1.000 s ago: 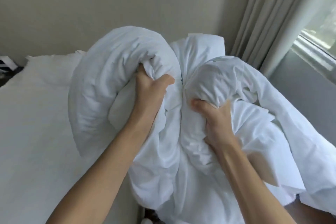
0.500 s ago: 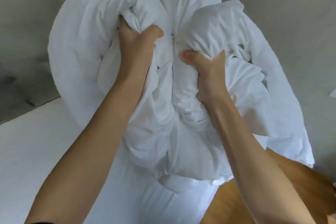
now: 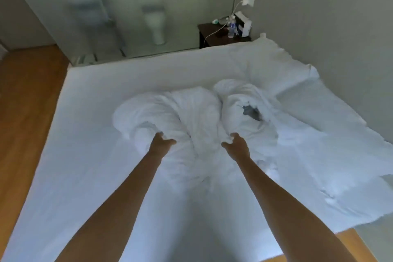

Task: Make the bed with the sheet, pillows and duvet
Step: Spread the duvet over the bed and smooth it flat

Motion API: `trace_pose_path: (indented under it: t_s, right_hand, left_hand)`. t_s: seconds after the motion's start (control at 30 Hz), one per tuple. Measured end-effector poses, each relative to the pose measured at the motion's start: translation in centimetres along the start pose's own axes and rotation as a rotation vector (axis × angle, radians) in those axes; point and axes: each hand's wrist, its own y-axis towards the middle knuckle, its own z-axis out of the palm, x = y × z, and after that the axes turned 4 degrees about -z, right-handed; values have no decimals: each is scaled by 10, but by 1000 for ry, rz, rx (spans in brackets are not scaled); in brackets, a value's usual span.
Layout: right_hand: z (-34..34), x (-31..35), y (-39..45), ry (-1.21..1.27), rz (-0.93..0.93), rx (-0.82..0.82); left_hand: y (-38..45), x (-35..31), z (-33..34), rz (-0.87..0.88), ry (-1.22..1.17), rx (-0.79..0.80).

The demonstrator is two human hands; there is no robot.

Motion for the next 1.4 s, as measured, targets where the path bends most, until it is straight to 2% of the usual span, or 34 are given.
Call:
trace_pose_path:
  t_s: [0.1, 0.2, 0.43, 0.67, 0.8, 0.9, 1.0, 1.1, 1.2, 1.4]
  right_hand:
    - [12, -52, 10, -65, 38, 141]
    - [13, -78, 22, -93, 51, 190]
    - [29, -113, 40, -204, 49, 255]
    - [83, -165, 44, -298, 99, 343]
    - [116, -192, 63, -352, 110, 319]
    - [137, -209, 84, -408, 47, 272]
    - [157, -216, 112, -439, -74, 234]
    - [178, -210, 147, -385, -151, 123]
    - [193, -206, 177, -354, -149, 17]
    - [216, -215, 214, -396, -121, -4]
  left_hand:
    - [3, 37, 42, -125, 13, 26]
    - [4, 55, 68, -178, 20, 21]
    - [26, 92, 100, -217, 145, 14]
    - [68, 160, 122, -252, 333, 42]
    - [104, 197, 134, -291, 376, 0]
    - [134, 219, 143, -279, 384, -79]
    - [167, 235, 152, -328, 273, -160]
    - [206, 253, 161, -360, 121, -185]
    - [235, 274, 171, -345, -65, -200]
    - [270, 298, 186, -341, -344, -245]
